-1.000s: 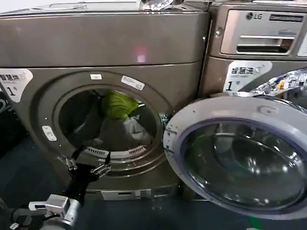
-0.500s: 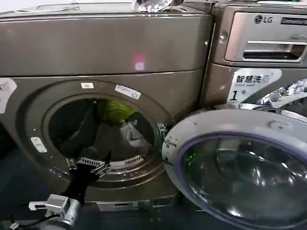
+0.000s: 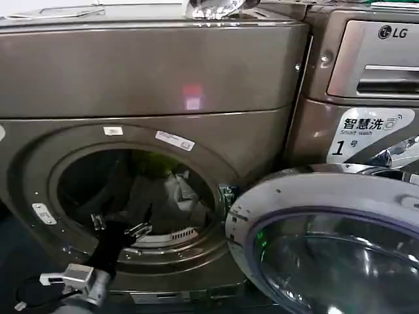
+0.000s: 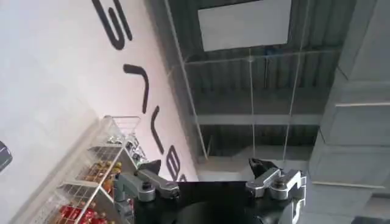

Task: Grasp the clothes from the dryer.

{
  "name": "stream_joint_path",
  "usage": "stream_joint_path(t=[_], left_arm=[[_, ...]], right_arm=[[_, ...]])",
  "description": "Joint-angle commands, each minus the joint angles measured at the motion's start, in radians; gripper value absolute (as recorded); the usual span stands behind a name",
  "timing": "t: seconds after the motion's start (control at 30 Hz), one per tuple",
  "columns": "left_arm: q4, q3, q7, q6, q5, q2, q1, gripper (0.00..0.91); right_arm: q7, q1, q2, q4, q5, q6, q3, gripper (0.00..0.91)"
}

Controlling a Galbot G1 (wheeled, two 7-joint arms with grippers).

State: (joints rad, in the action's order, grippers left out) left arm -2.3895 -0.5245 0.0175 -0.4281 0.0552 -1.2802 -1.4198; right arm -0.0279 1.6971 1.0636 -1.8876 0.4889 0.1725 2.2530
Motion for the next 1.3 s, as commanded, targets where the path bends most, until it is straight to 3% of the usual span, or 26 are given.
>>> stream_joint_path(t=[0.03,0.33,0.63,1.3], left_arm=[[0.011,0.003,0.000,-0.002,0.005,0.001,0.012,0.907],[0.119,0.041,-0.011,-0.016,0.015,0.002,0.128,0.907],[0.316,0.090,-0.010,-0.050,0.050,-0.013,0.374,0.907],[0.931,0.215,-0.012,-0.020,0.013,-0.087,0.898,0.907]], right_arm=[[-0.001,0.001,0.001,-0.003,0.000,-0.002,0.002,0.907],[0.000,0.027,0.035,-0.056,0.017,0.005,0.031,0.907],[0.004,0.037,0.088,-0.104,0.021,0.004,0.033,0.907],[-0.002,0.079,0.096,-0.084,0.072,0.030,0.116,0.907]])
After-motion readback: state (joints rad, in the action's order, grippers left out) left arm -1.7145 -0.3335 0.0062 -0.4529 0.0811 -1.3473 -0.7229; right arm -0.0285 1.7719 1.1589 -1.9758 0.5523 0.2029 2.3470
